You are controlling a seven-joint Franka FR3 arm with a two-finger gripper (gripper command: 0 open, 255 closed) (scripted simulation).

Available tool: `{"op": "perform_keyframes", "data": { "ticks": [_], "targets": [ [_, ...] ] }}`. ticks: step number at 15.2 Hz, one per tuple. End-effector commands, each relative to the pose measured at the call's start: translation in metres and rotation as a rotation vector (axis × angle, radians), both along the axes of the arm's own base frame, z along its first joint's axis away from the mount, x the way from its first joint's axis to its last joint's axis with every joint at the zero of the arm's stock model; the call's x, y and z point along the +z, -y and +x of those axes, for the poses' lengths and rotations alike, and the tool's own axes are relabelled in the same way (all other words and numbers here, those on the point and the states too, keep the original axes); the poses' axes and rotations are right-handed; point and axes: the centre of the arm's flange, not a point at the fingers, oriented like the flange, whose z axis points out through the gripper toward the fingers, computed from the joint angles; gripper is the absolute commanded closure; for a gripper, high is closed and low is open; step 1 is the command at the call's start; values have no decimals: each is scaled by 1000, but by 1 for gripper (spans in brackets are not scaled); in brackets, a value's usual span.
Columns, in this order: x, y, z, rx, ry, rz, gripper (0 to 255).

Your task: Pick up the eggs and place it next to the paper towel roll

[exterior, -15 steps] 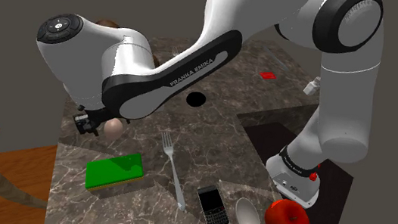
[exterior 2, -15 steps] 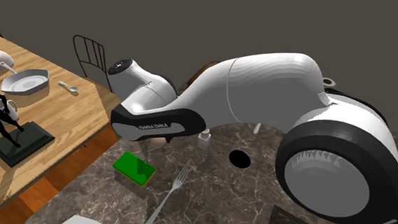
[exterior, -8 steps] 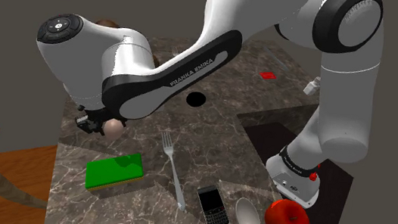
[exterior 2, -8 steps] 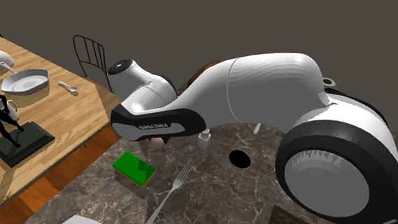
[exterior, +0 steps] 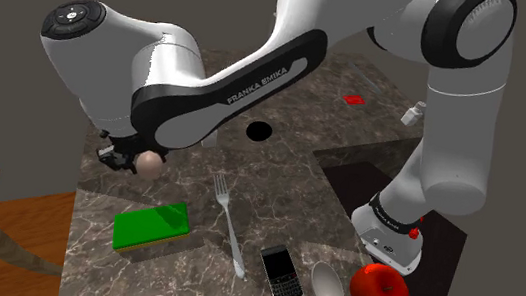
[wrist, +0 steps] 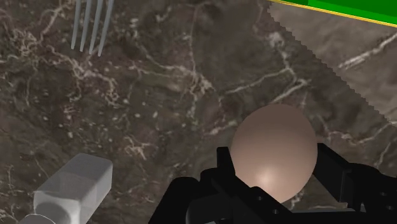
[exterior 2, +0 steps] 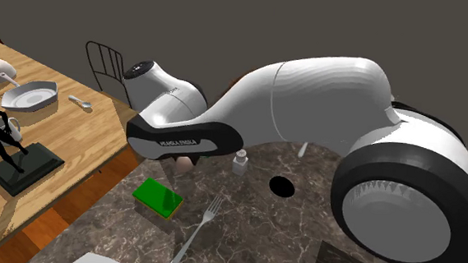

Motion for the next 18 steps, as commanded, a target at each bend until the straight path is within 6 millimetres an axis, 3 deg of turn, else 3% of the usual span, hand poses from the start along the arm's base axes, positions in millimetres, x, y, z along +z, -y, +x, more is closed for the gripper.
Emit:
{"op": "perform_keyframes", "data": {
  "ticks": [1,18],
  "targets": [
    [11,-1,1,0,0,0,255],
    [101,-1,1,0,0,0,255]
  ]
}}
